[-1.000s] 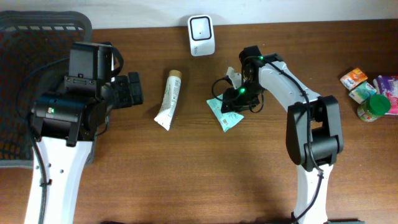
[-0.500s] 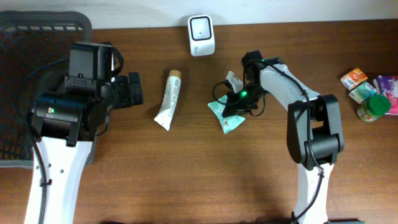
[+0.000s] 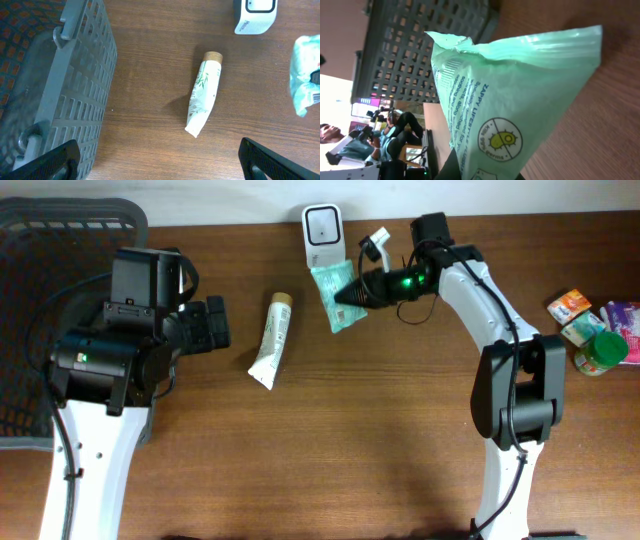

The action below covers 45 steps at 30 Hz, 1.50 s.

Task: Scan the item barcode
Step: 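Raise the mint-green wipes pack up to the scanner face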

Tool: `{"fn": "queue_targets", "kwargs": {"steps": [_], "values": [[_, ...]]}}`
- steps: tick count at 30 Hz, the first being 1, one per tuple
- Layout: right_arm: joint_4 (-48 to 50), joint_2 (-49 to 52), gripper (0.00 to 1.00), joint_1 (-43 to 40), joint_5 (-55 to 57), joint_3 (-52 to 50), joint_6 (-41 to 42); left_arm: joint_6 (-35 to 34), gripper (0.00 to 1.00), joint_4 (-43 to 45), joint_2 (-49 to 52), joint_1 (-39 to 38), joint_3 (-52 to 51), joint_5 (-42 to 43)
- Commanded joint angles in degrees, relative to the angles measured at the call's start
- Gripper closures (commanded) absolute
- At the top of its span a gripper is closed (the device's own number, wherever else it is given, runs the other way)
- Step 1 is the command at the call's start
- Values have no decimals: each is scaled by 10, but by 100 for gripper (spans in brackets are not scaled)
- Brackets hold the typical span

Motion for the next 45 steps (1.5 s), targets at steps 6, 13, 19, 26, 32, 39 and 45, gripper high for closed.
{"fn": "queue_targets", "kwargs": {"steps": [6, 13, 19, 26, 32, 39, 45], "values": [[45, -45, 96, 20, 105, 30, 134, 9, 1, -1, 0, 2, 0, -8], [115, -46, 96, 79, 244, 30, 322, 9, 1, -1, 0, 2, 0, -8], [165, -46, 96, 115, 285, 30, 370, 9, 1, -1, 0, 2, 0, -8], [162, -46, 96, 110, 292, 30, 370, 9, 1, -1, 0, 2, 0, -8], [158, -46, 96, 102, 292, 30, 367, 9, 1, -1, 0, 2, 0, -8], [144, -46, 96, 98, 296, 29, 365, 9, 1, -1, 0, 2, 0, -8], [91, -46, 96, 92, 348, 29, 363, 9, 1, -1, 0, 2, 0, -8]]}}
